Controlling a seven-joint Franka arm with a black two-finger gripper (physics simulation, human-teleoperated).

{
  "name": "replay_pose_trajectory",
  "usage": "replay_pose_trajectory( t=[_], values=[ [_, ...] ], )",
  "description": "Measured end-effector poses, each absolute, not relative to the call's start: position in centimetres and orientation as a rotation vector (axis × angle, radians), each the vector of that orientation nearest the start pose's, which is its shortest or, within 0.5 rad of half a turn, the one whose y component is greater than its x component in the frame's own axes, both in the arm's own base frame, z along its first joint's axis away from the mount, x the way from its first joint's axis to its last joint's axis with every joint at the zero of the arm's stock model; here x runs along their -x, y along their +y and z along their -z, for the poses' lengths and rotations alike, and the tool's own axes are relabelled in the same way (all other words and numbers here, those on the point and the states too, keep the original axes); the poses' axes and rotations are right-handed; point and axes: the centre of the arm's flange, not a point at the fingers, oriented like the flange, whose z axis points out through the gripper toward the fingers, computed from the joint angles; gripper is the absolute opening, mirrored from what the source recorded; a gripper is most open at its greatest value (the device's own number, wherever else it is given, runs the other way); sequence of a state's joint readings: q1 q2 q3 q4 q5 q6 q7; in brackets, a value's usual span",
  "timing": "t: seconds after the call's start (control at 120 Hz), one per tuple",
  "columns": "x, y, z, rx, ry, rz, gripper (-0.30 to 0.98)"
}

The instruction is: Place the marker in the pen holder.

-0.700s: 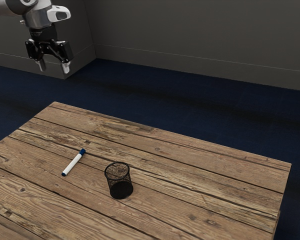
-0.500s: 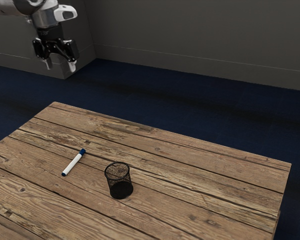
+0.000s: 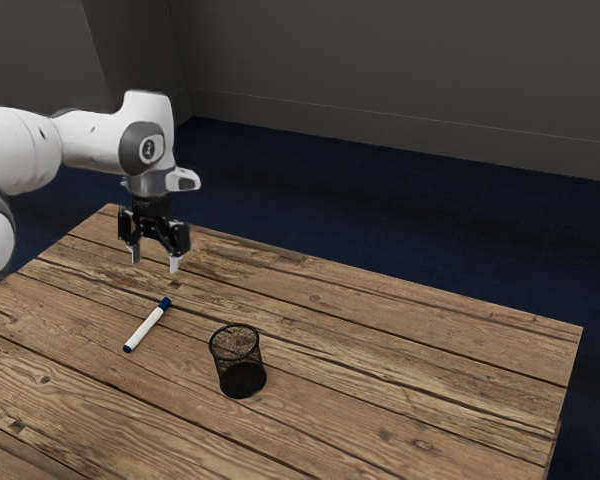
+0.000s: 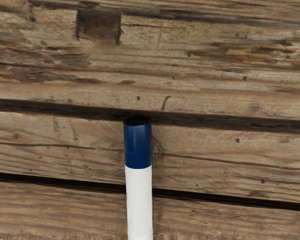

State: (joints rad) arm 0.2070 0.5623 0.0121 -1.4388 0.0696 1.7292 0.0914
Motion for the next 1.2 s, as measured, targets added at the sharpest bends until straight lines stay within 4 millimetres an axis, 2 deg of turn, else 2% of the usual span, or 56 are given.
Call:
replay_pose_trajectory(
  t=[0.058,0.108,0.175,0.233,0.292,0.433,0.583,0.717,0.925,1.2],
  values=[
    [-63.8,15.4,-33.0,3.081,-0.116,-0.461,0.66],
    [-62.2,15.3,-32.8,3.082,-0.065,-0.447,0.66],
    [-61.0,15.3,-32.6,3.085,0.005,-0.414,0.66],
    [-60.4,16.2,-31.8,3.075,0.04,-0.397,0.66],
    [-60.5,16.6,-31.9,3.047,0.071,-0.365,0.66],
    [-61.5,15.6,-32.1,3.033,0.137,-0.295,0.66],
    [-61.8,14.7,-28.6,3.093,0.153,-0.263,0.66],
    [-61.8,14.9,-26.3,3.129,0.168,-0.202,0.66],
    [-62.3,15.8,-25.8,3.122,0.223,-0.11,0.66],
    [-61.4,16.3,-24.6,3.116,0.283,-0.109,0.65]
  ],
)
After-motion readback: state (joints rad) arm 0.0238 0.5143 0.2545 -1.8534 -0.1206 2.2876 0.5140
